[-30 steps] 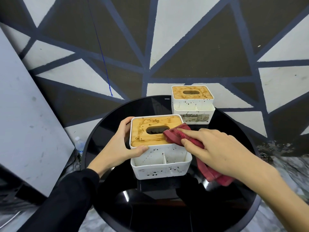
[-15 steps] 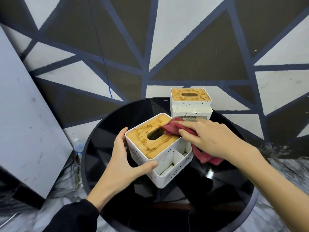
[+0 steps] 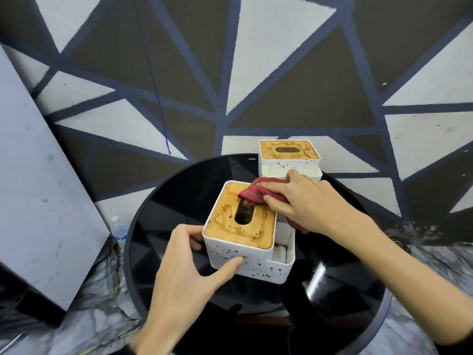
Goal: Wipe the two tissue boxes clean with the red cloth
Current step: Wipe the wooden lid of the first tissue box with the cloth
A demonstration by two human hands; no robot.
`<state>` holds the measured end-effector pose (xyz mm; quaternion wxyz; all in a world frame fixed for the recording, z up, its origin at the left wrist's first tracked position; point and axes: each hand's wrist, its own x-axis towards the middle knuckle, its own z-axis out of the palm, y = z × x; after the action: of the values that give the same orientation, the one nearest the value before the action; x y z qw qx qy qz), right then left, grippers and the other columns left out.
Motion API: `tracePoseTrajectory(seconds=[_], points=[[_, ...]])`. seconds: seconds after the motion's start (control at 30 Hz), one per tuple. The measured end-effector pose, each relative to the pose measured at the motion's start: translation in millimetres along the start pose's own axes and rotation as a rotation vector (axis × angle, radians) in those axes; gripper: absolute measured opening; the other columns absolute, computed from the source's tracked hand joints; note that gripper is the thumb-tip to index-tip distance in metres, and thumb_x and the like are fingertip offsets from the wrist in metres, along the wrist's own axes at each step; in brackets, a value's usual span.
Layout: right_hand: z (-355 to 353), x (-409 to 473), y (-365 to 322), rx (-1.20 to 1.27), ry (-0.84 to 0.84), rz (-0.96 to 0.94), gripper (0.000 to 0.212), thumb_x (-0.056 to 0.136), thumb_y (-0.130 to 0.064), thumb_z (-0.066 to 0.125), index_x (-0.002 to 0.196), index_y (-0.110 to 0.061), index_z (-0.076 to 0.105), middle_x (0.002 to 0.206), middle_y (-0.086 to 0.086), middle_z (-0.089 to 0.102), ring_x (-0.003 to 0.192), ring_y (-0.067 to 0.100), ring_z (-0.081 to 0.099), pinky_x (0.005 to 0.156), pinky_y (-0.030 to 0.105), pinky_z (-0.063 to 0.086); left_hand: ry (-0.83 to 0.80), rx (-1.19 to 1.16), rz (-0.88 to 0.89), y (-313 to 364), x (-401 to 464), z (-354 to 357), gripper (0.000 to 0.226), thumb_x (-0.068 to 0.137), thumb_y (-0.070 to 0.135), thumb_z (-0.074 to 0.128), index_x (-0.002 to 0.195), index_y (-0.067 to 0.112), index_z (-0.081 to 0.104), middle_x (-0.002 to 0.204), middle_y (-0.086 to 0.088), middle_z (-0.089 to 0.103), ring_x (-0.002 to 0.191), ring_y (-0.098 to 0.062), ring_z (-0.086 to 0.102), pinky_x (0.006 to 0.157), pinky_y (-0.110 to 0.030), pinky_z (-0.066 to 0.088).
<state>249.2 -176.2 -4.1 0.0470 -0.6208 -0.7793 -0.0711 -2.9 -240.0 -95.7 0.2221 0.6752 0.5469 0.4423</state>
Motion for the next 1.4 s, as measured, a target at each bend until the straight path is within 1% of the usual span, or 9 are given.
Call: tracePoseTrajectory(seconds=[0.13, 0.27, 0.37, 0.47, 0.7, 0.9, 1.13, 1.23, 1.4], points=[[2, -4, 6, 0.073, 0.023, 0.019, 0.043, 0.106, -0.060, 0.034, 0.144, -0.050, 0.052, 0.100, -0.003, 0.054, 0.082, 0.017, 0.055, 0.055, 0.023, 0.028, -0.066, 0.117, 0.069, -7, 32, -14, 0.069, 0.057, 0.080, 0.086, 0.102, 0.039, 0.053, 0.099, 0.018, 0.067, 0.089, -0.008, 0.065, 0.068, -0.032, 0.056], [9, -5, 11, 0.168, -0.025, 0.025, 0.044, 0.105, -0.060, 0.035, 0.143, -0.048, 0.053, 0.106, -0.003, 0.056, 0.097, 0.023, 0.061, 0.070, 0.033, 0.038, -0.413, -0.023, 0.139, -18, 75, -17, 0.093, 0.058, 0.071, 0.090, 0.136, 0.046, 0.048, 0.136, 0.025, 0.059, 0.127, -0.004, 0.059, 0.100, -0.038, 0.055], [12, -3, 14, 0.220, -0.050, 0.023, 0.044, 0.105, -0.060, 0.035, 0.144, -0.049, 0.052, 0.103, -0.006, 0.051, 0.096, 0.020, 0.059, 0.073, 0.034, 0.038, -0.698, -0.098, 0.120, -17, 97, -12, 0.123, 0.058, 0.058, 0.094, 0.156, 0.052, 0.020, 0.150, 0.040, 0.039, 0.144, 0.009, 0.040, 0.117, -0.027, 0.042], [12, -1, 18, 0.277, -0.081, -0.001, 0.044, 0.105, -0.059, 0.036, 0.145, -0.051, 0.050, 0.104, -0.007, 0.052, 0.101, 0.020, 0.058, 0.081, 0.036, 0.044, -0.832, -0.141, 0.098, -19, 110, -8, 0.142, 0.060, 0.050, 0.096, 0.163, 0.050, -0.003, 0.164, 0.034, 0.023, 0.150, 0.007, 0.034, 0.124, -0.033, 0.039], [14, 3, 28, 0.363, -0.121, -0.036, 0.044, 0.104, -0.059, 0.038, 0.147, -0.055, 0.046, 0.113, -0.009, 0.056, 0.112, 0.017, 0.054, 0.098, 0.043, 0.046, -0.862, -0.173, 0.139, -20, 97, 5, 0.145, 0.075, 0.033, 0.096, 0.157, 0.051, -0.023, 0.148, 0.053, 0.029, 0.145, 0.013, 0.038, 0.115, -0.015, 0.040], [18, -1, 23, 0.341, -0.064, -0.019, 0.042, 0.105, -0.057, 0.038, 0.147, -0.055, 0.046, 0.109, -0.007, 0.056, 0.108, 0.021, 0.057, 0.093, 0.042, 0.047, -0.737, -0.209, 0.196, -14, 84, 14, 0.124, 0.080, 0.015, 0.086, 0.145, 0.061, -0.009, 0.157, 0.023, 0.030, 0.140, 0.014, 0.043, 0.103, -0.007, 0.042], [12, -3, 20, 0.337, -0.103, -0.015, 0.041, 0.106, -0.056, 0.038, 0.144, -0.050, 0.052, 0.110, -0.005, 0.057, 0.108, 0.020, 0.055, 0.090, 0.041, 0.046, -0.766, -0.153, 0.186, -22, 89, 14, 0.141, 0.077, 0.031, 0.094, 0.160, 0.044, -0.020, 0.157, 0.039, 0.019, 0.153, -0.001, 0.034, 0.122, -0.036, 0.042], [11, -4, 18, 0.342, -0.102, -0.003, 0.040, 0.106, -0.055, 0.039, 0.139, -0.044, 0.058, 0.107, -0.005, 0.058, 0.108, 0.021, 0.056, 0.091, 0.042, 0.048, -0.728, -0.121, 0.179, -22, 87, 13, 0.136, 0.074, 0.045, 0.092, 0.158, 0.051, -0.014, 0.163, 0.025, 0.022, 0.152, -0.003, 0.035, 0.121, -0.045, 0.043], [12, -16, 12, 0.302, -0.067, 0.012, 0.042, 0.107, -0.054, 0.036, 0.143, -0.045, 0.054, 0.106, -0.009, 0.057, 0.106, 0.020, 0.058, 0.081, 0.038, 0.046, -0.670, 0.010, 0.160, -19, 86, 9, 0.137, 0.066, 0.067, 0.089, 0.155, 0.063, -0.015, 0.164, 0.025, 0.025, 0.150, -0.014, 0.038, 0.116, -0.053, 0.045]])
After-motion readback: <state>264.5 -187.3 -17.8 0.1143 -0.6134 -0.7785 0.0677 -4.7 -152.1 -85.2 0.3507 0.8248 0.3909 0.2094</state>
